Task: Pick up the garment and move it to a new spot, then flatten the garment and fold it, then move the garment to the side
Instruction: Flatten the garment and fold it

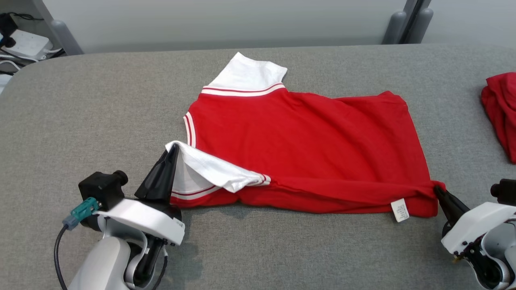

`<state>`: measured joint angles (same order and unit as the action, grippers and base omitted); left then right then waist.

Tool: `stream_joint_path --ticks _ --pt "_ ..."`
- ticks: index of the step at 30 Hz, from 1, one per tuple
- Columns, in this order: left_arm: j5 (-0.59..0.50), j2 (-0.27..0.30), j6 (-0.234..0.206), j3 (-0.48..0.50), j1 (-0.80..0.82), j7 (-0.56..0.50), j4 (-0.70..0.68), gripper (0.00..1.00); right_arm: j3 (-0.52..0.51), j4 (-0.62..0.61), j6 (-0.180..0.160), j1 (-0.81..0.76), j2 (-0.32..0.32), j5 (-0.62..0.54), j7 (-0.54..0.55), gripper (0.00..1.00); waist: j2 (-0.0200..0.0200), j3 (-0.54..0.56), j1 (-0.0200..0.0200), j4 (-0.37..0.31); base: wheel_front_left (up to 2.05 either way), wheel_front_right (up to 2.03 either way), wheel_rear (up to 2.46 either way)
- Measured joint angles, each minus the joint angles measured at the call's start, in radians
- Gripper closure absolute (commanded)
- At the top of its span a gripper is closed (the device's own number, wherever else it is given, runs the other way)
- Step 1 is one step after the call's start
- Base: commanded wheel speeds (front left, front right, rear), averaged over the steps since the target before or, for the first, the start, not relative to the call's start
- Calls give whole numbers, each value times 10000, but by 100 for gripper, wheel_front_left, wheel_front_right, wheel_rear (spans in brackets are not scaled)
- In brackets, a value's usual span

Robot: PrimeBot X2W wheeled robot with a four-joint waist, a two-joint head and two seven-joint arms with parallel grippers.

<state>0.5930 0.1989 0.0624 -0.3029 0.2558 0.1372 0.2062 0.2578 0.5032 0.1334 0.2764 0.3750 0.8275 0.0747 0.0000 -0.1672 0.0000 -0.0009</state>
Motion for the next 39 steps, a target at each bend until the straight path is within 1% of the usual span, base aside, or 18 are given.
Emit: stream_joint_path --ticks 4,10,11,14,19,20,21,22,23,24,28,31,33,36,39 --pt "-194 -48 155 -27 858 531 1312 100 487 688 -2 790 -21 10 -512 100 0 -309 0 -82 0 0 0" --pt "-608 -242 355 -199 1980 968 3030 100 1356 1672 -2 1946 -167 8 -1149 100 0 -747 0 -272 0 0 0" --pt "-608 -242 355 -199 1980 968 3030 100 1356 1672 -2 1946 -167 8 -1149 100 0 -747 0 -272 0 0 0" --pt "-807 -293 437 -263 2528 1110 3848 100 1941 2242 -2 2559 -263 117 -1457 100 0 -966 0 -401 0 0 0" --pt "-1097 -428 520 -255 2826 1114 4462 100 2452 2640 -2 2940 -278 380 -1724 100 0 -1062 0 -455 0 0 0" --pt "-1104 -489 520 -196 2860 1116 4533 100 2573 2698 -2 2985 -280 422 -1847 87 0 -1067 0 -452 0 0 0" --pt "-1149 -529 522 -151 2875 1118 4558 100 2681 2794 -2 3041 -280 489 -1969 54 0 -1070 0 -448 0 0 0" --pt "-1221 -558 522 -100 2878 1133 4573 71 2778 2865 -2 3082 -270 543 -2096 0 0 -1066 0 -442 0 0 0" --pt "-1271 -581 522 -35 2878 1143 4585 53 2863 2897 -2 3101 -255 550 -2276 0 0 -1057 0 -436 0 0 0" --pt "-1319 -589 522 36 2878 1143 4585 0 2966 2940 -2 3117 -244 583 -2433 0 0 -1041 0 -428 0 0 0" --pt "-1630 -635 518 435 2858 1143 4452 0 3292 2997 -2 3126 -199 711 -2928 0 0 -922 0 -411 0 0 0" --pt "-1802 -729 508 813 2756 1143 3994 0 3382 2930 -2 3125 -132 700 -3139 0 0 -780 0 -430 0 0 0" --pt "-1822 -790 495 1114 2495 1145 3544 0 3267 2763 -2 3106 -46 566 -3196 0 0 -666 0 -456 0 0 0" --pt "-1868 -844 491 1499 1802 1145 3070 0 2159 1964 -2 2865 46 -182 -3223 0 0 -480 0 -487 0 0 0" --pt "-1760 -892 491 1607 967 1145 2963 0 930 1152 -2 2001 -63 -1097 -3233 0 0 -273 0 -492 0 0 0"
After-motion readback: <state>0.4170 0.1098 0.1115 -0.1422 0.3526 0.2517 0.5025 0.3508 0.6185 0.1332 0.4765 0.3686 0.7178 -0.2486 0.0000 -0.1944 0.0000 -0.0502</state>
